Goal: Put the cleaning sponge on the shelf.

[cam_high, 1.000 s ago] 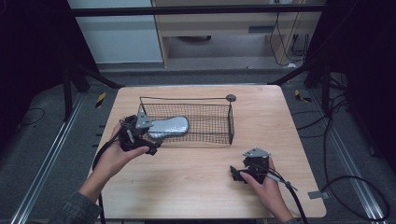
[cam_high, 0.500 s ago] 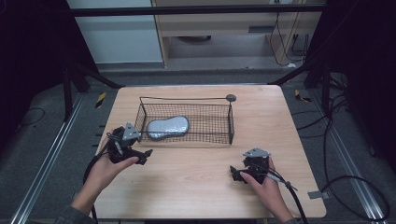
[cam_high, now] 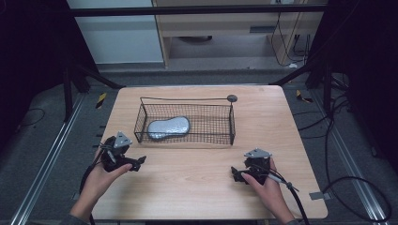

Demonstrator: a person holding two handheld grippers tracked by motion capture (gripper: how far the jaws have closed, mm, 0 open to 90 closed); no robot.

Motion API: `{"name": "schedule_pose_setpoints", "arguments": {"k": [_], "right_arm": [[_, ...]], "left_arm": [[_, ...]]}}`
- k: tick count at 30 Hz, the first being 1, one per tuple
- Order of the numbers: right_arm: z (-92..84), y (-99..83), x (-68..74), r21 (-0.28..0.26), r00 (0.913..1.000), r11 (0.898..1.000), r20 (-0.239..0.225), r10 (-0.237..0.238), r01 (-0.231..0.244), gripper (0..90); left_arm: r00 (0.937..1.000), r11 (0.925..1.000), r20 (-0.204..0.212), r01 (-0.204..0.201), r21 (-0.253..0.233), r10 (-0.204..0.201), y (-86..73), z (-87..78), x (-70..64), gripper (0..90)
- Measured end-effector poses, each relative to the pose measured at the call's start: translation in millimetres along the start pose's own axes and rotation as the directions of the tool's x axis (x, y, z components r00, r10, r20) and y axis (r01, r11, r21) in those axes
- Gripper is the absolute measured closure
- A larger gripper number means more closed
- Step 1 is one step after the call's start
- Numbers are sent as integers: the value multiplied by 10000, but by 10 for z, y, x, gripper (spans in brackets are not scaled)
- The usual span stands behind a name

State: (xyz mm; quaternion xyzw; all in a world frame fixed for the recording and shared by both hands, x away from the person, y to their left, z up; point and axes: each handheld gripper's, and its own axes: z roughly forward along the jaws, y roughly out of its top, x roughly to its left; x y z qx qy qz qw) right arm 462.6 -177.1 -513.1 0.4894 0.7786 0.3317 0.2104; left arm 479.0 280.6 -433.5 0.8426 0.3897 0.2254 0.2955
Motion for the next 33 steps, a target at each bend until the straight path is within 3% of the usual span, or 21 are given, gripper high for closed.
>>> {"name": "schedule_pose_setpoints", "arguments": {"k": [11, 21, 33], "right_arm": [[0, 0, 0, 5, 10000, 10000, -1, -1, 1, 6], [0, 0, 0, -4, 10000, 10000, 1, -13, 13, 6], [0, 0, -2, 2, 10000, 10000, -16, -22, 22, 6]], "left_arm": [[9962, 9953, -75, 872, 417, -869, -297, 175, 124, 39], [9917, 9901, -371, 1256, 630, -1235, -444, 267, 248, 38], [9804, 9792, -469, 1942, 594, -1916, -604, 420, 399, 34]]}}
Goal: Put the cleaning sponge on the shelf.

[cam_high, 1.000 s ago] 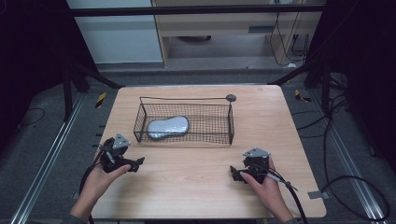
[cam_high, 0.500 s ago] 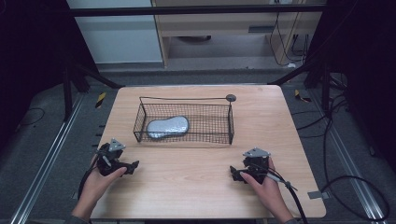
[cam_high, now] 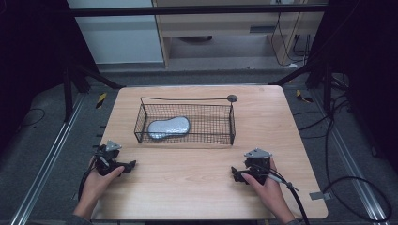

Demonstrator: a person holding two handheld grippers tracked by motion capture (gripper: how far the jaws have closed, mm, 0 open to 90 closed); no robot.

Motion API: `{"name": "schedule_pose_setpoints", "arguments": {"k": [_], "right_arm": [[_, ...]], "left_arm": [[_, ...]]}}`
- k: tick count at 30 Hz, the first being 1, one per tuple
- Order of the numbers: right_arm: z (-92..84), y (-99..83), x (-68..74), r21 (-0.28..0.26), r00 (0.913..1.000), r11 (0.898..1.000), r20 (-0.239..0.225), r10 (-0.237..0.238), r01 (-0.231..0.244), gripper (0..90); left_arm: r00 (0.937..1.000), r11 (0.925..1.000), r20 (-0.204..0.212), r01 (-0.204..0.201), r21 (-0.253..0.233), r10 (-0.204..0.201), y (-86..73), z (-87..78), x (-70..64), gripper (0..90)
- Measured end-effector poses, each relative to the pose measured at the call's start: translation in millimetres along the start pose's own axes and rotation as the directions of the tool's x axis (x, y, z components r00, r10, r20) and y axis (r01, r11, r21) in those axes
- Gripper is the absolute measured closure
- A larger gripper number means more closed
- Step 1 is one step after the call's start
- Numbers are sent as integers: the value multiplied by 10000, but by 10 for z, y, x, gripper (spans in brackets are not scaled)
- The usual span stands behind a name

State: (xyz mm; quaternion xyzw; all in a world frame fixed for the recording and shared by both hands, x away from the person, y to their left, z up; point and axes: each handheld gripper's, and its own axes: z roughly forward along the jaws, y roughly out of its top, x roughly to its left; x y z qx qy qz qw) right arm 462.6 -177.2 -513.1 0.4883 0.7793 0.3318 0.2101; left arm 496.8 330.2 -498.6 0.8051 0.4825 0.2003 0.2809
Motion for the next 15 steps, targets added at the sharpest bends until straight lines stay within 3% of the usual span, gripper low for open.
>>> {"name": "schedule_pose_setpoints", "arguments": {"k": [3, 9, 15], "right_arm": [[0, 0, 0, -1, 10000, 10000, 1, 8, -8, 6], [1, 1, -1, -5, 10000, 10000, -3, -3, 3, 6], [1, 2, 1, 2, 10000, 10000, 9, 16, -16, 5]], "left_arm": [[9994, 9993, 127, 331, -179, -329, -17, 25, 28, 19], [9992, 9955, 150, 375, -868, -363, -81, 57, 31, 0], [9991, 9957, 62, 412, -835, -408, -87, 49, 23, 0]]}}
